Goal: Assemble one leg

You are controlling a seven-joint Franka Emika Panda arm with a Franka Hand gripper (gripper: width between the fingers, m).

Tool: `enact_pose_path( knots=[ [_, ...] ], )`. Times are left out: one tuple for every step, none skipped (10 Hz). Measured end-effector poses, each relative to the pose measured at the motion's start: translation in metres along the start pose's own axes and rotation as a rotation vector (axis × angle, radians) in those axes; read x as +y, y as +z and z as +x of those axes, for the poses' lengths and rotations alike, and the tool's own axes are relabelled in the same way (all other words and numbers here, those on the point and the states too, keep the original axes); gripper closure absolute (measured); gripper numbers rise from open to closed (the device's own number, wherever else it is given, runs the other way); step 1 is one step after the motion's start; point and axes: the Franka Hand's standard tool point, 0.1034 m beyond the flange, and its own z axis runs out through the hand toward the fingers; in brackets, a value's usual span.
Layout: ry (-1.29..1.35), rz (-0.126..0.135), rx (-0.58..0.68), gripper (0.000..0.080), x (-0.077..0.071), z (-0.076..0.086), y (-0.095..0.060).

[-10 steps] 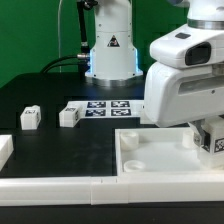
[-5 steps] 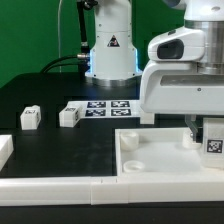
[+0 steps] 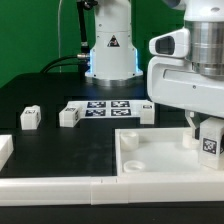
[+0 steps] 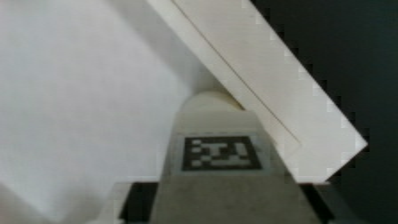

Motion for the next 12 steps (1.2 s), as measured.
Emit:
enact_pose_path(
  knots=[
    [0.095, -0.002, 0.004, 0.0508, 0.0, -0.0001, 0.0],
    [0.158, 0.003, -0.005, 0.0508, 0.0001, -0.0003, 0.0001],
    [0.208, 0.005, -0.009, 0.0508, 0.0005, 0.0003, 0.0001],
    [0.17, 0.005, -0.009, 0.0507, 0.0005, 0.0003, 0.0002],
    [0.138, 0.005, -0.01, 0.0507, 0.0004, -0.0001, 0.0004],
    [0.127, 0.006, -0.01, 0.0318, 0.0002, -0.0004, 0.0004],
    [-0.005, 0.007, -0.009, 0.0318, 0.0, -0.0004, 0.0002],
    [-0.132, 0.008, -0.009, 0.0188, -0.0003, -0.0011, 0.0002],
    [-0.223, 0.008, -0.009, 0.016, -0.001, -0.0023, 0.0],
    [-0.379, 0.01, -0.01, 0.016, -0.0019, -0.0042, 0.0],
    [-0.514, 0.011, -0.011, 0.0152, -0.0027, -0.0061, 0.0001],
    [-0.629, 0.011, -0.01, 0.0152, -0.0028, -0.0061, 0.0002]
  ],
)
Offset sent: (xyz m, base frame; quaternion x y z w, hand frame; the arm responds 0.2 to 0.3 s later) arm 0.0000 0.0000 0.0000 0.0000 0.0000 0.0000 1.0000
